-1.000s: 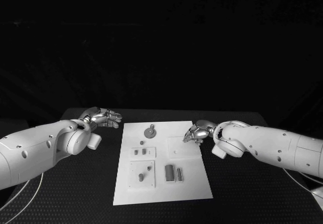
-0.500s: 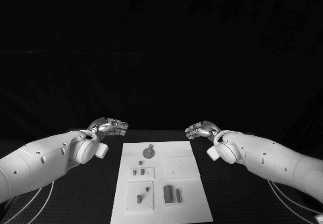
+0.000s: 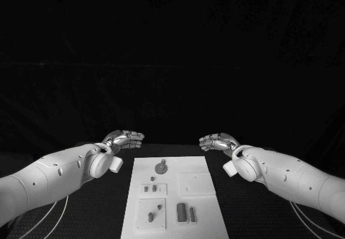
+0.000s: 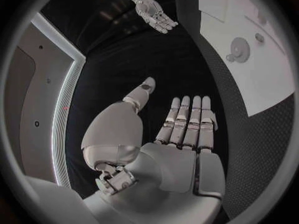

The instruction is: Assemble the parts on the task board

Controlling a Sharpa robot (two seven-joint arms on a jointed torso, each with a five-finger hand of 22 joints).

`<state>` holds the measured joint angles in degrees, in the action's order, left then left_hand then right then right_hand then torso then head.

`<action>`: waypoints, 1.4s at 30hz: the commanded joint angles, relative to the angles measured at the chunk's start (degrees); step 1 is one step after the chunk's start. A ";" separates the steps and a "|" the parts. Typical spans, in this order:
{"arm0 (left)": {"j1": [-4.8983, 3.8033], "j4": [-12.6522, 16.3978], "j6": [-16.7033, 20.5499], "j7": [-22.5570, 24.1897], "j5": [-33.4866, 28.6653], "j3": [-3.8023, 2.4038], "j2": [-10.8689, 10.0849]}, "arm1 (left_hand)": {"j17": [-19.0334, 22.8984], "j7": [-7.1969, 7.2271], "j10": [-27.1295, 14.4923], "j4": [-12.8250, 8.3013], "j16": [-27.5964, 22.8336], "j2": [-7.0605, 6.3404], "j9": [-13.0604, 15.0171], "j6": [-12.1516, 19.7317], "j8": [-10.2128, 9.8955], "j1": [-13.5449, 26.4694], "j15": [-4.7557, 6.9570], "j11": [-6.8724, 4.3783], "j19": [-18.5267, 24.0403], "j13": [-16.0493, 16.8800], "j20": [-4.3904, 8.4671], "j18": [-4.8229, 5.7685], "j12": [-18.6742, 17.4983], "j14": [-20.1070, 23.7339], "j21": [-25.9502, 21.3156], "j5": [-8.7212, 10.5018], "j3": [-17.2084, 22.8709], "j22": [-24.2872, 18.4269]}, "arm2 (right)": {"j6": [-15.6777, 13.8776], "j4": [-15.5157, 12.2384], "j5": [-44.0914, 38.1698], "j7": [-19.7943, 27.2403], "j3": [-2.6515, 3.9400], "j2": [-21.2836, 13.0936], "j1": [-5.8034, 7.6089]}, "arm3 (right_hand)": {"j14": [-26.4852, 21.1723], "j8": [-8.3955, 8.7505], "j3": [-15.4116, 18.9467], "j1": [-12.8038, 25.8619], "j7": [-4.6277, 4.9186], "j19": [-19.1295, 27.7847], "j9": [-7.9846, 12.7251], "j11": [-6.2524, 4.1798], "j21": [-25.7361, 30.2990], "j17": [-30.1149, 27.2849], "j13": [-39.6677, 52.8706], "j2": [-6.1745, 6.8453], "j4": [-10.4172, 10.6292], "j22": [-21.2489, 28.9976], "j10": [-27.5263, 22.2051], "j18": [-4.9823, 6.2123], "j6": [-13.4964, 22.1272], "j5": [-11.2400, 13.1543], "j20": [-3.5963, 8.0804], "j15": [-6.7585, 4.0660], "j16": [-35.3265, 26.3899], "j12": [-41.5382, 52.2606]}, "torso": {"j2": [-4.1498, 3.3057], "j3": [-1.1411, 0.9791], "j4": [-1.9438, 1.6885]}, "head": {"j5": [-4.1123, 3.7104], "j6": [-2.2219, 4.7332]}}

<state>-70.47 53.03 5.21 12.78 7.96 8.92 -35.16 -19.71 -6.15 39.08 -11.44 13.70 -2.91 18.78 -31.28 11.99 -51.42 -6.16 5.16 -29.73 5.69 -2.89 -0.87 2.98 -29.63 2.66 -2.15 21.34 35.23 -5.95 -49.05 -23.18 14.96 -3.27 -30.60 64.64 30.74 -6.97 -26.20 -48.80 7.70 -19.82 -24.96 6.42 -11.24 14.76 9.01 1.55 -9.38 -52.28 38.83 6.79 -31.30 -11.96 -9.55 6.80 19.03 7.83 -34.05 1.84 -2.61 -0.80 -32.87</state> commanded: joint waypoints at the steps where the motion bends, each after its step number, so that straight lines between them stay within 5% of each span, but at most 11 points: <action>1: 0.24 1.14 1.34 0.56 -0.21 -0.30 -0.24 | 19.71 6.15 -39.08 11.44 -13.70 2.91 -18.78 31.28 -11.99 51.42 6.16 -5.16 29.73 -5.69 2.89 0.87 -2.98 29.63 -2.66 2.15 -21.34 -35.23 | -1.11 -1.14 0.56 0.40 0.10 -0.36 -0.10 | -30.74 6.97 26.20 48.80 -7.70 19.82 24.96 -6.42 11.24 -14.76 -9.01 -1.55 9.38 52.28 -38.83 -6.79 31.30 11.96 9.55 -6.80 -19.03 -7.83 | 0.57 -0.35 0.54 | 0.10 -0.32; 6: 1.34 5.04 5.44 2.35 -1.05 -1.24 -1.25 | 19.71 6.15 -39.08 11.44 -13.70 2.91 -18.78 31.28 -11.99 51.42 6.16 -5.16 29.73 -5.69 2.89 0.87 -2.98 29.63 -2.66 2.15 -21.34 -35.23 | -4.93 -5.24 2.89 1.89 0.43 -1.78 -0.55 | -30.74 6.97 26.20 48.80 -7.70 19.82 24.96 -6.42 11.24 -14.76 -9.01 -1.55 9.38 52.28 -38.83 -6.79 31.30 11.96 9.55 -6.80 -19.03 -7.83 | 2.26 -1.44 2.06 | 0.61 -1.20; 9: 2.57 9.42 10.03 4.37 -2.00 -2.29 -2.39 | 19.71 6.15 -39.08 11.44 -13.70 2.91 -18.78 31.28 -11.99 51.42 6.16 -5.16 29.73 -5.69 2.89 0.87 -2.98 29.63 -2.66 2.15 -21.34 -35.23 | -9.21 -9.83 5.50 3.56 0.80 -3.36 -1.06 | -30.74 6.97 26.20 48.80 -7.70 19.82 24.96 -6.42 11.24 -14.76 -9.01 -1.55 9.38 52.28 -38.83 -6.79 31.30 11.96 9.55 -6.80 -19.03 -7.83 | 2.84 -1.82 2.58 | 0.79 -1.49; 20: 7.95 28.54 30.11 13.16 -6.15 -6.90 -7.36 | 19.71 6.15 -39.08 11.44 -13.70 2.91 -18.78 31.28 -11.99 51.42 6.16 -5.16 29.73 -5.69 2.89 0.87 -2.98 29.63 -2.66 2.15 -21.34 -35.23 | -28.28 -30.30 17.15 10.98 2.43 -10.43 -3.31 | -30.74 6.97 26.20 48.80 -7.70 19.82 24.96 -6.42 11.24 -14.76 -9.01 -1.55 9.38 52.28 -38.83 -6.79 31.30 11.96 9.55 -6.80 -19.03 -7.83 | 2.87 -1.84 2.61 | 0.80 -1.51; 27: 9.93 35.58 37.50 16.40 -7.67 -8.59 -9.18 | 19.71 6.15 -39.08 11.44 -13.70 2.91 -18.78 31.28 -11.99 51.42 6.16 -5.16 29.73 -5.69 2.89 0.87 -2.98 29.63 -2.66 2.15 -21.34 -35.23 | -36.13 -38.72 21.94 14.04 3.10 -13.33 -4.24 | -30.74 6.97 26.20 48.80 -7.70 19.82 24.96 -6.42 11.24 -14.76 -9.01 -1.55 9.38 52.28 -38.83 -6.79 31.30 11.96 9.55 -6.80 -19.03 -7.83 | 2.87 -1.84 2.61 | 0.80 -1.51; 42: 10.31 36.92 38.91 17.02 -7.96 -8.92 -9.53 | 19.71 6.15 -39.08 11.44 -13.70 2.91 -18.78 31.28 -11.99 51.42 6.16 -5.16 29.73 -5.69 2.89 0.87 -2.98 29.63 -2.66 2.15 -21.34 -35.23 | -38.17 -40.91 23.18 14.83 3.27 -14.09 -4.48 | -30.74 6.97 26.20 48.80 -7.70 19.82 24.96 -6.42 11.24 -14.76 -9.01 -1.55 9.38 52.28 -38.83 -6.79 31.30 11.96 9.55 -6.80 -19.03 -7.83 | 2.87 -1.84 2.61 | 0.80 -1.51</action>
<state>-60.15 89.76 42.67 28.07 0.32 0.07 -44.71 -0.05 0.02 0.30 -0.02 0.20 0.02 0.06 -0.29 0.17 -0.42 -0.01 0.00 -0.21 0.06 0.01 -0.90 0.17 -0.20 0.21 -0.20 0.20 0.05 -42.94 -89.84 -0.70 28.20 -0.04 -44.67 60.19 0.28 -0.20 -0.26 -0.33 0.00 -0.30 -0.05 0.00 -0.20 0.05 0.06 0.01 0.00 -0.06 0.21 0.82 -0.25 -0.21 -0.01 0.04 0.19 0.20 -31.18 -0.01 0.00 0.00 -34.38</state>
